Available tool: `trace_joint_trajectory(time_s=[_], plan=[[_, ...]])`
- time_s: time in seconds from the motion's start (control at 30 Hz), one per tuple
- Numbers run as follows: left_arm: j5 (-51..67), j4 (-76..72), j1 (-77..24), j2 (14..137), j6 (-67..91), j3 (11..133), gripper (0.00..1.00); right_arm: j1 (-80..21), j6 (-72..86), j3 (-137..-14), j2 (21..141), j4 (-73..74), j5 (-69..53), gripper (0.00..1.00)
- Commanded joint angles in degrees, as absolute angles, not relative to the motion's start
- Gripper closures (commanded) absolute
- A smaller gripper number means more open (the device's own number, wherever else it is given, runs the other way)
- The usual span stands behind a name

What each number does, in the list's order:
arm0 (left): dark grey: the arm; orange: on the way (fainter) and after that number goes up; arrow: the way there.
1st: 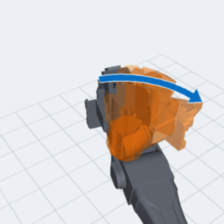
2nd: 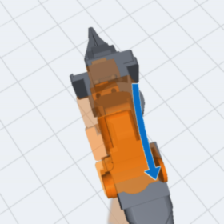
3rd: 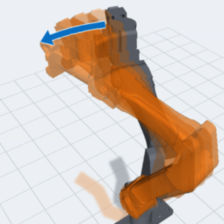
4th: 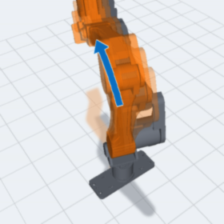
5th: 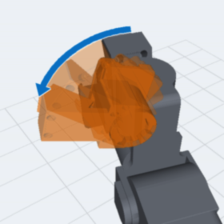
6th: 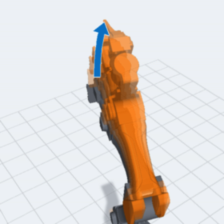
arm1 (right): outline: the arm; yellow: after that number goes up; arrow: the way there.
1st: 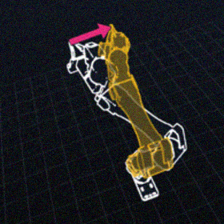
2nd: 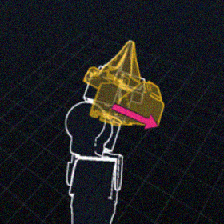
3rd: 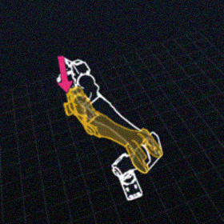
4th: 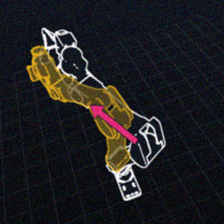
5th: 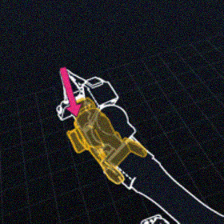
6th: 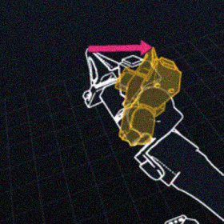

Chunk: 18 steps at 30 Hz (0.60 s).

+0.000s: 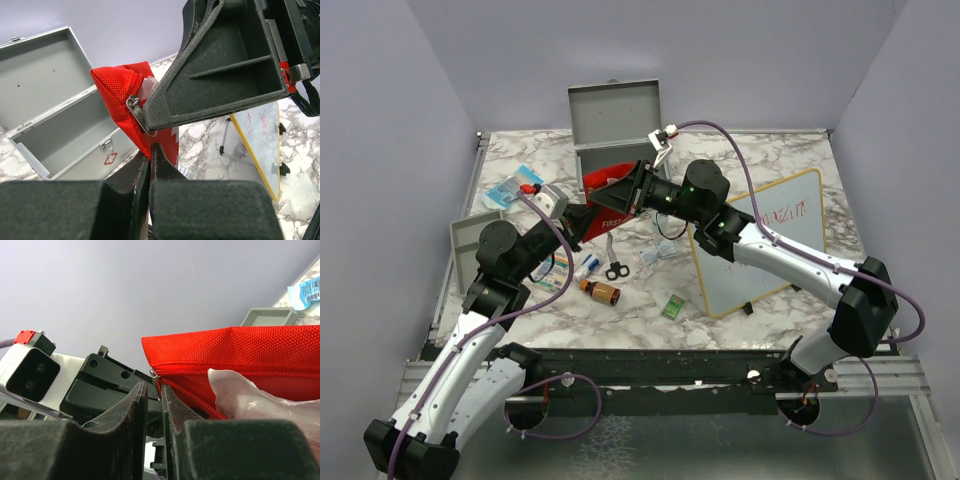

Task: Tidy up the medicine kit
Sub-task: Zip the medicine pouch.

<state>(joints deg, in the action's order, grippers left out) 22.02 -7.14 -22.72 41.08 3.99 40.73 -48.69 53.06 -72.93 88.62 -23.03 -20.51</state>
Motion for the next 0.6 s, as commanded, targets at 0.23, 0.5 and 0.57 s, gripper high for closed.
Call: trace_joint_trajectory(time_s=[0.23,0.5,0.57], plan=[[23.9,-6.2,-22.9,39.6,2.5,41.0,1.0,-49.0,45.3,-76.7,87.5,-14.2,-16.8,1.0],[26.7,-6.3,-22.9,38.5,1.8,41.2,1.0,-47.5,34.8,-76.0,83.4,-1.7,-13.3,0.99],[27.5,-6.5,-22.9,38.3,1.5,41.2,1.0,-46.3,34.2,-74.0,81.6,-1.9,-13.3,0.99]])
